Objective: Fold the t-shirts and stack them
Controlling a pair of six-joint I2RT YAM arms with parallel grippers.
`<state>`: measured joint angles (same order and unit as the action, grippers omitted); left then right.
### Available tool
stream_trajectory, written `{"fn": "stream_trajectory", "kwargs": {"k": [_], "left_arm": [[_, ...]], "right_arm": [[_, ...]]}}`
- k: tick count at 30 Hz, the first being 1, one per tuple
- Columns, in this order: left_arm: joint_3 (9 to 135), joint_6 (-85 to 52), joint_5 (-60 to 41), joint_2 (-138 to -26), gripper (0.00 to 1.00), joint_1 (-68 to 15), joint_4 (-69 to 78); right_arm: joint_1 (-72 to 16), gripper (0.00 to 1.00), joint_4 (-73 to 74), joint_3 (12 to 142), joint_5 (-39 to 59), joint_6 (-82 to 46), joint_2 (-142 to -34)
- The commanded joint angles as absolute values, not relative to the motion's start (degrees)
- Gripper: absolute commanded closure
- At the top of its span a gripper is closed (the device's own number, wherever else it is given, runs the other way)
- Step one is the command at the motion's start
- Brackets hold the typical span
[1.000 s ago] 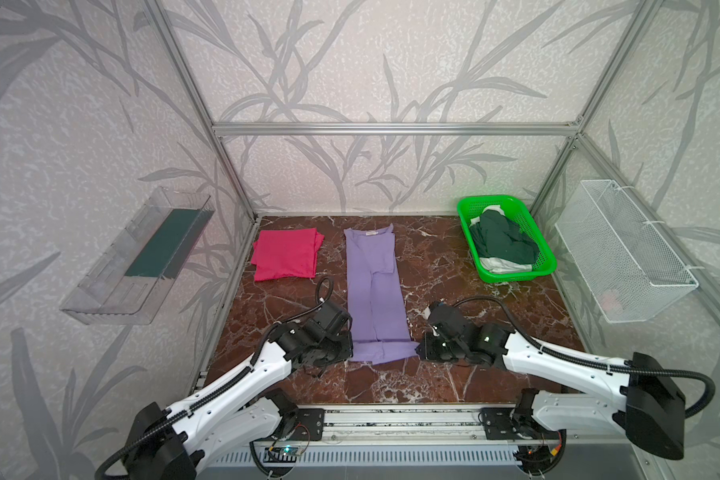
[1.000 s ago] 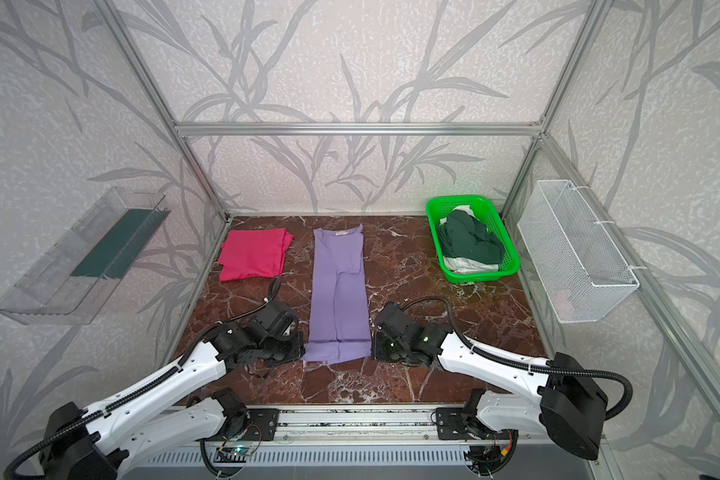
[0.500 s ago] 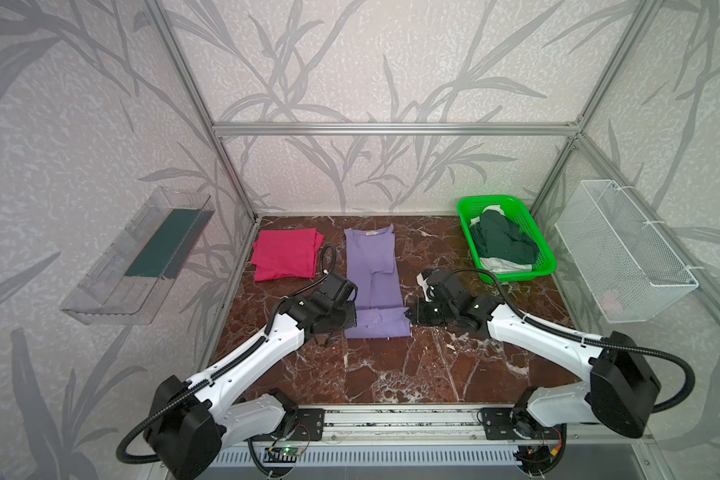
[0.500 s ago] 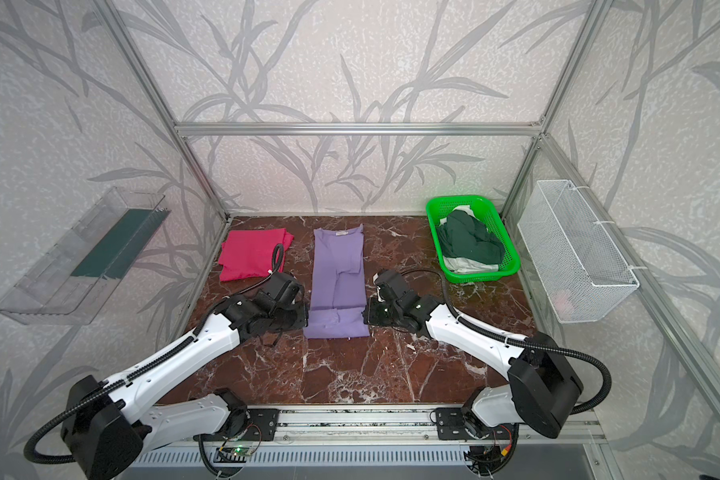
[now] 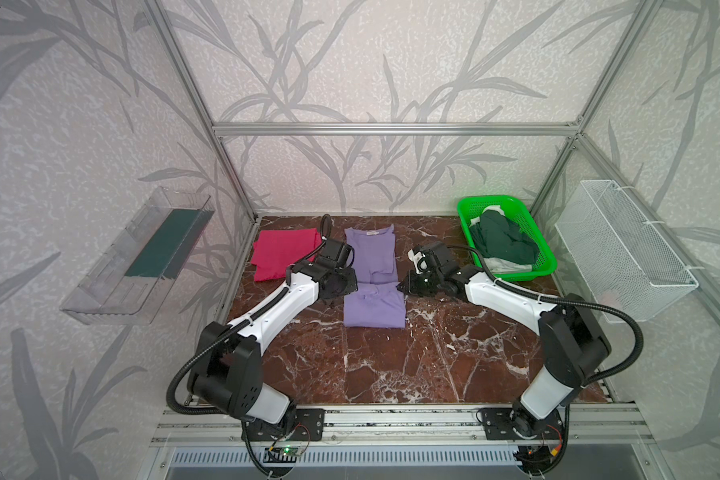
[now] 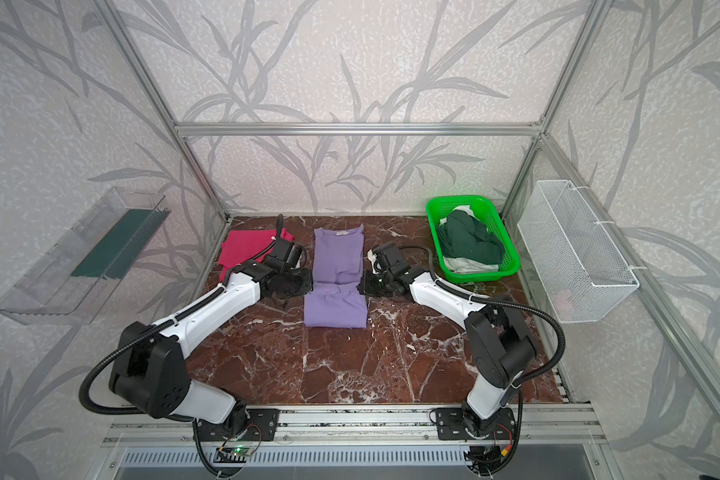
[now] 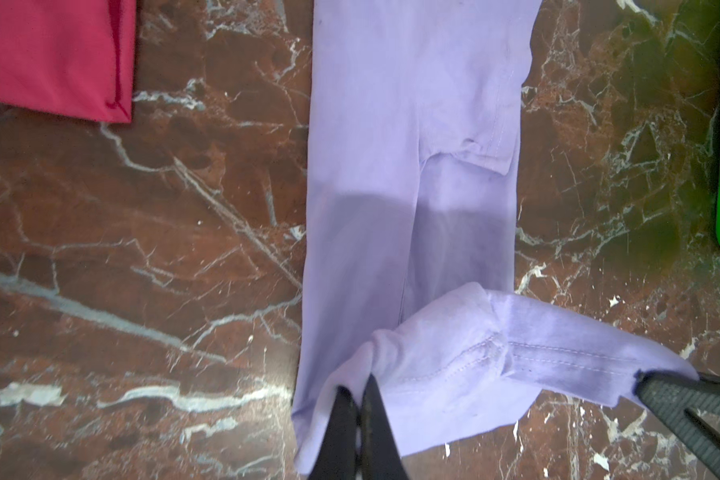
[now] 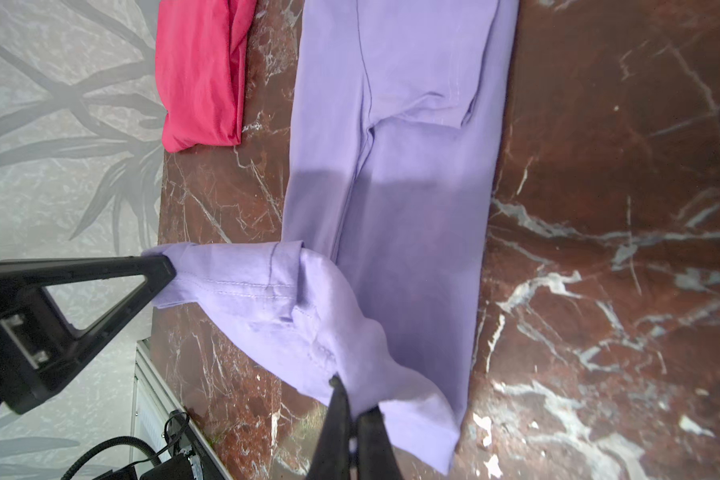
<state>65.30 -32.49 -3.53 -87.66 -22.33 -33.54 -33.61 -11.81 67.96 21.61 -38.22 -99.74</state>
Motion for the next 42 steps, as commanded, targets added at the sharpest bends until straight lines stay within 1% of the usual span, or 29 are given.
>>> {"fn": "stream_trajectory", "kwargs": {"k": [1,9,15,16,17,19,21,22,23,26,28,30,32,33,35,37,38,42], "left_arm": [[68.4,-30.1,-5.2,-90.9,1.0,-21.3,-32.6],[74.6,-29.9,-5.8,-100.1,1.0,-18.8,-33.4],[75.7,-29.7,-7.1,-104.0,1.0,-17.3,-31.9],[76.0,-29.5,-7.2,-104.6,0.98,-17.0,-31.7],[76.3,-29.1,-7.4,-105.0,0.94,-16.8,-31.2],[76.4,-28.2,-7.4,-105.4,0.87,-16.2,-30.1],[76.2,-26.6,-7.3,-105.1,0.67,-16.0,-28.1],[75.8,-25.5,-6.8,-104.4,0.59,-16.0,-27.1],[75.1,-24.8,-6.5,-103.2,0.55,-16.0,-26.2],[70.4,-23.9,-6.2,-97.7,0.48,-16.7,-22.7],[67.8,-23.9,-7.7,-94.9,0.47,-17.5,-21.8],[66.4,-25.0,-10.2,-93.5,0.48,-18.9,-22.4],[65.0,-26.7,-10.9,-93.4,0.53,-21.3,-23.5],[64.6,-27.2,-10.9,-93.7,0.56,-22.4,-23.8],[63.5,-28.2,-10.1,-94.6,0.59,-25.0,-23.5],[63.1,-29.5,-9.8,-96.0,0.62,-26.3,-22.6],[63.2,-30.4,-10.1,-97.0,0.63,-26.7,-22.0],[64.4,-32.2,-10.7,-100.7,0.65,-27.6,-20.9]], "right_arm": [[-32.7,1.0,-11.7,71.7,24.6,-36.9,-103.5],[-30.3,1.0,-12.7,77.6,25.8,-34.5,-111.0],[-29.3,0.93,-13.4,80.9,26.5,-33.6,-115.8],[-29.1,0.9,-13.4,81.1,26.7,-33.5,-116.4],[-28.9,0.86,-13.2,81.2,26.9,-33.3,-116.8],[-28.7,0.81,-12.5,81.4,27.1,-32.4,-117.1],[-28.4,0.76,-11.9,81.0,27.6,-31.1,-116.4],[-28.5,0.73,-12.3,80.7,27.3,-30.0,-115.4],[-28.6,0.7,-12.7,79.9,26.9,-29.2,-113.9],[-30.1,0.65,-14.5,76.0,22.9,-28.0,-109.0],[-31.6,0.65,-15.5,73.3,20.9,-28.1,-106.2],[-33.8,0.64,-15.6,70.8,19.4,-29.0,-104.0],[-36.8,0.66,-15.6,69.2,17.5,-30.1,-102.6],[-37.9,0.69,-15.5,68.7,16.9,-30.5,-102.4],[-40.3,0.81,-14.3,67.5,16.5,-32.1,-102.8],[-41.7,0.95,-12.6,66.2,16.9,-34.3,-103.8],[-42.1,1.0,-12.1,65.6,17.2,-35.3,-104.4],[-42.9,1.0,-9.0,62.6,17.0,-39.0,-106.9]]}}
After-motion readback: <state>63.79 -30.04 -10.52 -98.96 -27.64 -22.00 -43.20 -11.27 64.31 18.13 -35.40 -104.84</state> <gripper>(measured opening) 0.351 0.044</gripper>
